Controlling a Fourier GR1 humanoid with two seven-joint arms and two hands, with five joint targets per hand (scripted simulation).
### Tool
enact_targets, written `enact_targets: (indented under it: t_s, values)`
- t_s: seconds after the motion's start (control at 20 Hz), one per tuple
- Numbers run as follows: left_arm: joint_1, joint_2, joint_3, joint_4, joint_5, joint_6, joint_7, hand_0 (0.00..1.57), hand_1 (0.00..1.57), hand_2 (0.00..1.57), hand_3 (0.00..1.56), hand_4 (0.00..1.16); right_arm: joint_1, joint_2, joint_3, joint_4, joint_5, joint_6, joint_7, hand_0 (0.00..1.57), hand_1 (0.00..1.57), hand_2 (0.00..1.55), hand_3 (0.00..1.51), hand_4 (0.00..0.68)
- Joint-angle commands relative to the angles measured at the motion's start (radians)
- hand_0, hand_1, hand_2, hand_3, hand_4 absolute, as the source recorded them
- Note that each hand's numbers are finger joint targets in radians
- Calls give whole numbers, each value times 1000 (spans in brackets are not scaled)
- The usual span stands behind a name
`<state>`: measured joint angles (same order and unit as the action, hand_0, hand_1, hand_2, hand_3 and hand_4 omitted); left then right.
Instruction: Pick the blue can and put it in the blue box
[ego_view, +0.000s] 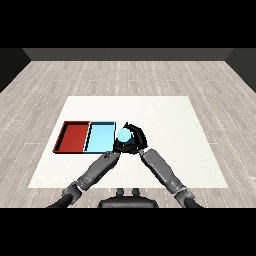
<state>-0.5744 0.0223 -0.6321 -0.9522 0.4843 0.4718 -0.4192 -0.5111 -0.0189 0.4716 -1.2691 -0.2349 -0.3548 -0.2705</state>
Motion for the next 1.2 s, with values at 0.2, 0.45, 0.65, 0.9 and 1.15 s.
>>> enact_targets:
  t_s: [0.2,0.45,0.65,0.9,1.15]
  values:
    - [-8,-16,53,-33,-45,106,109,1571,1571,1571,1483,1138,-65,18,31,69,-82,-6,-19,1428,1428,1462,1378,524]
    - [-60,-21,-18,22,18,182,73,1571,1571,1553,1456,1136,-6,18,32,19,-36,12,-41,1423,1423,1457,1378,531]
    - [-95,-21,-16,-1,-19,227,136,1571,1571,1559,1473,1141,-23,18,16,1,-49,1,10,1433,1433,1465,1382,531]
    - [-24,-21,22,-4,-55,181,72,1571,1571,1559,1466,1138,-7,14,9,6,44,-31,42,0,0,0,0,0]
    - [-13,-21,21,-24,-62,190,74,1571,1571,1559,1466,1138,-51,18,-49,67,32,6,20,0,0,0,0,0]
